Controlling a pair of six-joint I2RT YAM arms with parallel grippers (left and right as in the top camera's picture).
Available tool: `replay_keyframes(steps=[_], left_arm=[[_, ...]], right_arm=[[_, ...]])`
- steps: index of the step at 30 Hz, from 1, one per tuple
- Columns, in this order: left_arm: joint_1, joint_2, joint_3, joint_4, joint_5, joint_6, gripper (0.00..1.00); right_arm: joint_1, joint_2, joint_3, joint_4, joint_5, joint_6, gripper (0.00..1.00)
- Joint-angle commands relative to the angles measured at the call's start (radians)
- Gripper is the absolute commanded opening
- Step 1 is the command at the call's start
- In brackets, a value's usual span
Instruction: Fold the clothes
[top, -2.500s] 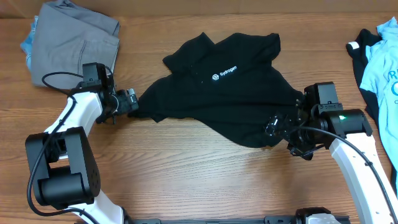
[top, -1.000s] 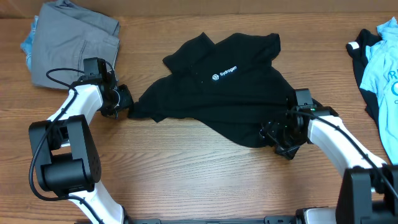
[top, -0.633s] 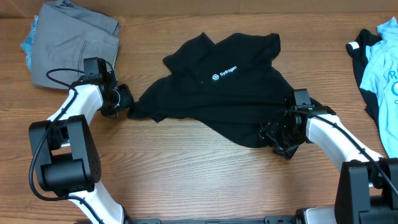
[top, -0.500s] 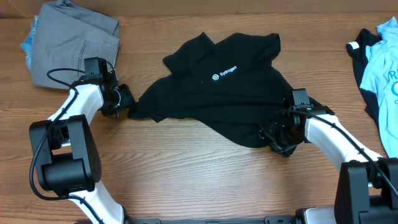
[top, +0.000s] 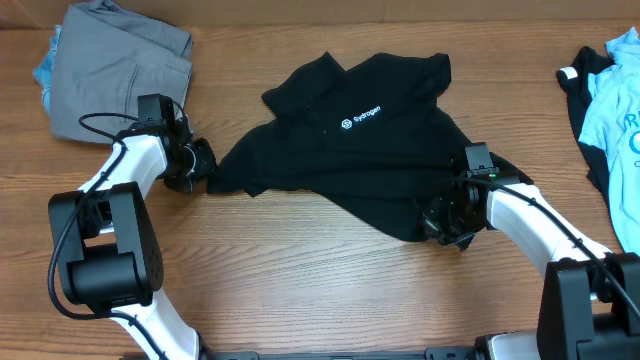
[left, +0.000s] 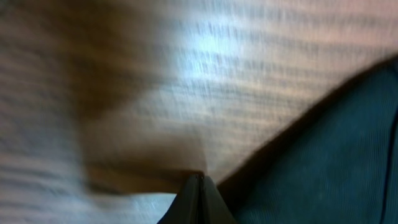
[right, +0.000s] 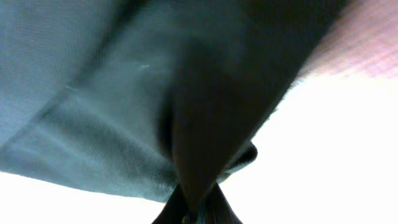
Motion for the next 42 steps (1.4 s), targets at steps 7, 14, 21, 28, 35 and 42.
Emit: replay_keyframes(steps=[7, 14, 21, 28, 35, 42], left_arm=[[-0.008, -0.173, -0.019, -0.151, 0.031, 0.023, 0.04], [-0.027, -0.477, -0.019, -0.29, 0.016, 0.023, 0.04], [-0.029, -0.735, -0.019, -0.394, 0.016, 0.012, 0.04], [-0.03, -0.744, -0.023, -0.461, 0.031, 0.016, 0.85], [-0.085, -0.522, -0.026, -0.433, 0.071, 0.031, 0.91], [-0.138, -0.277, -0.026, -0.322, 0.071, 0.03, 0.84]], right_arm=[[0.002, -0.101, 0.147, -0.195, 0.149, 0.045, 0.04], [0.005, -0.342, 0.152, -0.266, 0.144, 0.075, 0.04], [0.005, -0.583, 0.152, -0.371, 0.141, 0.09, 0.04], [0.005, -0.671, 0.152, -0.397, 0.137, 0.09, 0.04], [0.005, -0.631, 0.152, -0.393, 0.129, 0.09, 0.04], [0.005, -0.591, 0.152, -0.386, 0.129, 0.089, 0.04]])
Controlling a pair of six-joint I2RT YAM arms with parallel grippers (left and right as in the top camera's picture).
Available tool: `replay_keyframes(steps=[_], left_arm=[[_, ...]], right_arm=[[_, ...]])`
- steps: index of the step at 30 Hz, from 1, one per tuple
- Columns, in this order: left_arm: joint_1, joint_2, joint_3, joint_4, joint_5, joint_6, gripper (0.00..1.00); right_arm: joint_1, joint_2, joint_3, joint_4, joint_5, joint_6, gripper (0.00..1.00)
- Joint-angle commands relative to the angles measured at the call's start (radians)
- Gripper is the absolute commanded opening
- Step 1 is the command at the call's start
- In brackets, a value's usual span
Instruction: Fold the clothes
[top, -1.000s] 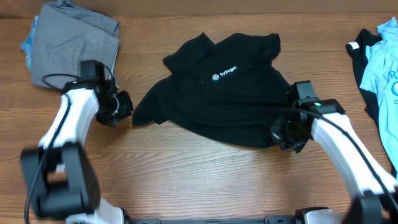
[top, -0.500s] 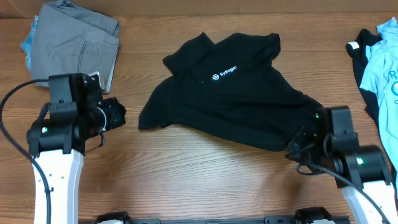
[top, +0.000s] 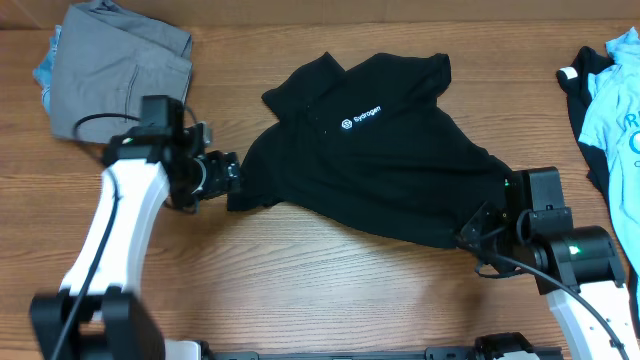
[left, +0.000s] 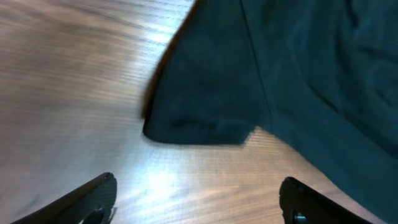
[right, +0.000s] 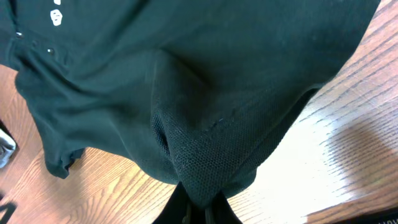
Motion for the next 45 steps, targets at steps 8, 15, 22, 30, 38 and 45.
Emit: replay_keyframes(steps=[8, 15, 22, 30, 38, 45], left_arm=[[-0.011, 0.24, 0.0, 0.117, 0.007, 0.099, 0.78], [-0.018, 0.27, 0.0, 0.168, -0.004, 0.099, 0.72], [-0.019, 0.273, -0.001, 0.153, -0.004, 0.099, 0.59], [-0.023, 0.289, -0.013, 0.152, -0.008, 0.1, 0.48], [-0.024, 0.289, -0.02, 0.14, -0.008, 0.107, 0.04], [-0.023, 0.222, -0.008, 0.029, -0.008, 0.119, 0.04]], right_arm=[[0.005, 0.012, 0.024, 0.021, 0.003, -0.008, 0.04], [0.005, 0.012, 0.024, 0.024, 0.003, -0.008, 0.04], [0.005, 0.012, 0.024, 0.024, 0.003, -0.008, 0.04], [0.005, 0.012, 0.024, 0.023, 0.003, -0.008, 0.04], [0.005, 0.012, 0.024, 0.02, 0.003, -0.007, 0.04], [0.005, 0.005, 0.025, -0.022, 0.074, -0.011, 0.04]])
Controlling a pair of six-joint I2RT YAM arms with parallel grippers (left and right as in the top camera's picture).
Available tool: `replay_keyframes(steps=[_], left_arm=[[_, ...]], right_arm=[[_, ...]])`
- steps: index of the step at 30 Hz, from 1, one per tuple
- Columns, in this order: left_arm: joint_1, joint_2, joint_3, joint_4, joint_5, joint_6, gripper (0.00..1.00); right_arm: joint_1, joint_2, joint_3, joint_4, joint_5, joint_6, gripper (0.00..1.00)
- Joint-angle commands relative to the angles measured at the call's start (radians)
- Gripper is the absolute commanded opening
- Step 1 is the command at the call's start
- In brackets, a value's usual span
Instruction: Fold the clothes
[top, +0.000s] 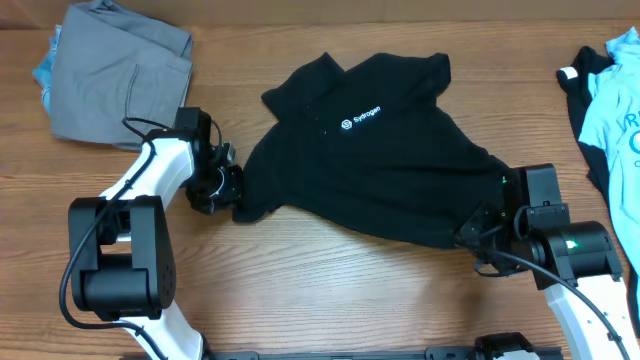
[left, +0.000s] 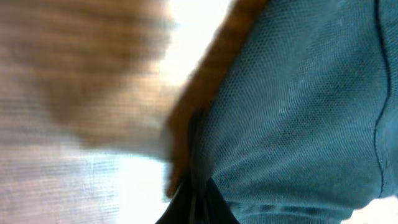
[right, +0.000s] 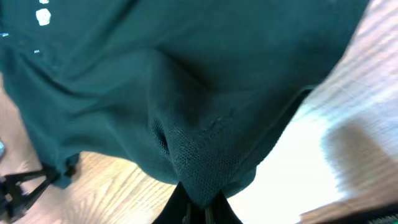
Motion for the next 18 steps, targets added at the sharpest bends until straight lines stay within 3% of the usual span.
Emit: replay_keyframes(steps=[1, 11, 18], left_arm=[[-0.013, -0.081, 0.006, -0.044, -0.003, 0.022, 0.04], [-0.013, -0.566, 0.006, -0.175, -0.01, -0.024, 0.04], [-0.013, -0.864, 0.006, -0.357, -0.173, -0.164, 0.04]], right_arm=[[0.005, -0.016, 0.025, -0.01, 0.05, -0.003, 0.04], [0.005, -0.121, 0.026, -0.032, 0.005, -0.004, 0.04], [0.005, -0.153, 0.079, -0.084, -0.022, -0.013, 0.04]])
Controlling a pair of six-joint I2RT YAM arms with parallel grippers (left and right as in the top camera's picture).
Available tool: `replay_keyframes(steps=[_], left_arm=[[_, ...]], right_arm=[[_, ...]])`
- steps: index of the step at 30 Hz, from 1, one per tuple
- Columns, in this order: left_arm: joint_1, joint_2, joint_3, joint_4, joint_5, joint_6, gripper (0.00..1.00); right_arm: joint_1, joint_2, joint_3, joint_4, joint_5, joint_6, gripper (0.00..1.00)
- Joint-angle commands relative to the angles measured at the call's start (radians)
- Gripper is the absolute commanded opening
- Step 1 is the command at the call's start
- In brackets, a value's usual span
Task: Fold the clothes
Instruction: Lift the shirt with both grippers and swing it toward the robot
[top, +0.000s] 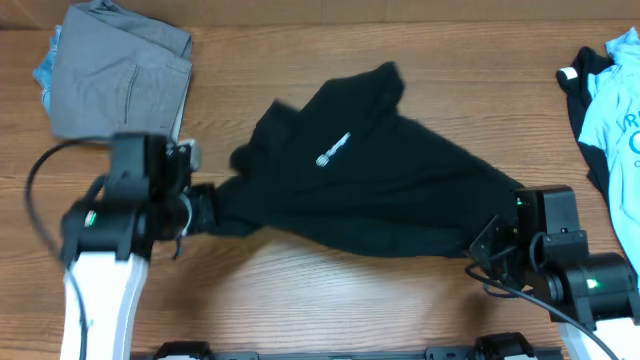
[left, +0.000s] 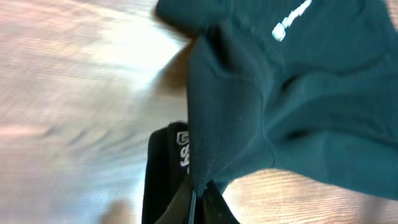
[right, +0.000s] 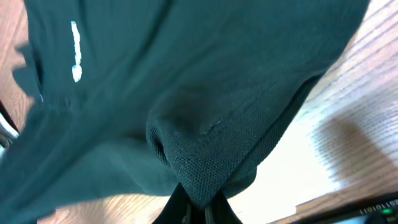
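A black polo shirt (top: 370, 190) with a small white chest logo (top: 333, 147) hangs stretched between both arms above the wooden table. My left gripper (top: 208, 213) is shut on its left edge; in the left wrist view the cloth (left: 236, 106) runs up from the pinched fingers (left: 198, 198). My right gripper (top: 487, 250) is shut on the shirt's right lower corner, and the right wrist view shows a fold of mesh fabric (right: 205, 168) clamped between the fingers (right: 198, 208).
Folded grey trousers (top: 120, 70) over a light blue garment lie at the back left. A light blue and black shirt (top: 612, 90) lies at the right edge. Bare wooden table (top: 330, 300) runs along the front.
My left gripper, shut on the shirt's left edge, has moved toward the front and lifted it. The shirt has left the table, shifted and stretched, its logo now tilted. The right gripper moved slightly forward.
Both grippers were shut low at the shirt's left and right lower edges. Then the left gripper stood open beside the left sleeve while the right held its corner. The left then shut on the shirt edge, and now the shirt hangs stretched between both.
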Motion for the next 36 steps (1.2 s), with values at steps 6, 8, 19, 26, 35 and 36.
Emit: replay_keyframes(steps=[6, 8, 19, 26, 35, 36], left_arm=[[0.0, -0.264, 0.016, -0.108, -0.124, -0.181, 0.04], [0.0, -0.294, 0.028, -0.12, -0.117, -0.19, 0.04], [0.0, -0.305, 0.071, -0.15, -0.091, -0.192, 0.04], [0.0, -0.304, 0.071, -0.142, -0.081, -0.169, 0.04], [0.0, -0.306, 0.161, -0.134, -0.021, -0.105, 0.04], [0.0, -0.306, 0.195, -0.147, -0.006, -0.097, 0.04]], right_arm=[[0.005, -0.017, 0.136, -0.07, -0.013, -0.034, 0.04], [0.005, -0.017, 0.14, -0.076, -0.013, -0.033, 0.04], [0.005, -0.017, 0.14, -0.092, 0.092, 0.036, 0.04], [0.005, -0.017, 0.14, -0.1, 0.119, 0.043, 0.04], [0.005, -0.017, 0.229, -0.099, 0.126, -0.013, 0.04], [0.005, -0.017, 0.253, -0.103, 0.126, -0.022, 0.04]])
